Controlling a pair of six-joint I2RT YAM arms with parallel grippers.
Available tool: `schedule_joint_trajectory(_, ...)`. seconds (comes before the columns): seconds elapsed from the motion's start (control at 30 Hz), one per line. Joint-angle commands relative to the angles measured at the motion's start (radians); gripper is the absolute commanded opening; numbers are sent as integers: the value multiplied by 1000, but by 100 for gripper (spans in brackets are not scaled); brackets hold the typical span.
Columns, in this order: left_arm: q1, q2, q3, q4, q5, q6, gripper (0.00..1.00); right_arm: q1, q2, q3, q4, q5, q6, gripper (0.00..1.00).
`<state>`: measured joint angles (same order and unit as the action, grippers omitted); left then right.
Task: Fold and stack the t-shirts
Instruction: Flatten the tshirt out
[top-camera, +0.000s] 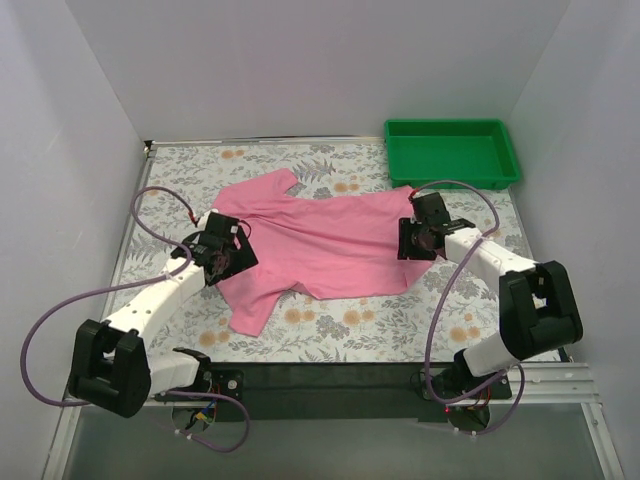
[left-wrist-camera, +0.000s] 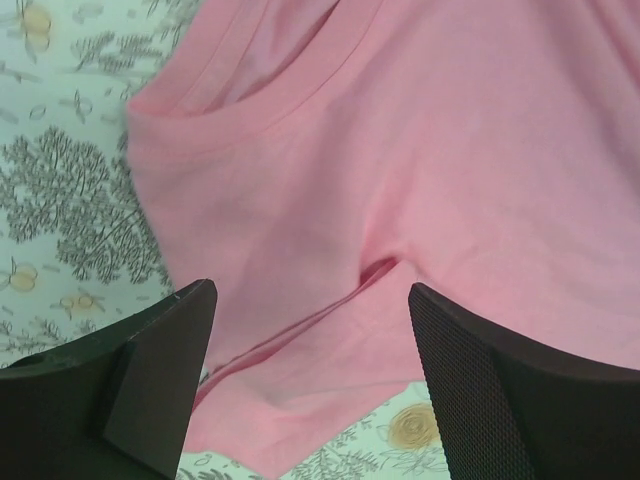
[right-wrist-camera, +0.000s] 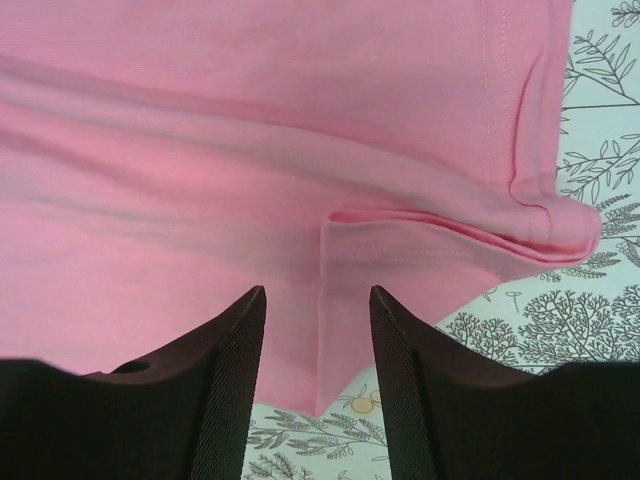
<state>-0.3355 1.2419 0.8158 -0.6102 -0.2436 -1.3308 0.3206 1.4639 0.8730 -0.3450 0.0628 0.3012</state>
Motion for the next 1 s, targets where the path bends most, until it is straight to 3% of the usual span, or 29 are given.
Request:
schedule_joint_trajectory(0.0, 3, -70, -73, -7, 7, -56, 72, 21, 59, 79, -3, 98, 3, 44)
schedule_joint_trajectory(0.13, 3, -75, -138, 35, -2, -42, 71, 35, 185, 148, -3, 149, 18, 42)
schedule_joint_trajectory(0.37, 3, -75, -168, 67, 1, -30, 71, 52, 243, 190, -8, 190, 38, 38)
schedule_joint_trajectory(0.47, 3, -84, -179, 72, 0, -28, 71, 54, 250, 190, -26, 216, 42, 30)
schedule_joint_trajectory(0.73, 4, -96, -181, 86, 7, -24, 71, 52, 139, 118, -69, 288, 35, 2)
schedule_joint_trajectory(0.97, 3, -104, -187, 89, 20, -24, 71, 29, -16, 0, -111, 331, 45, 1)
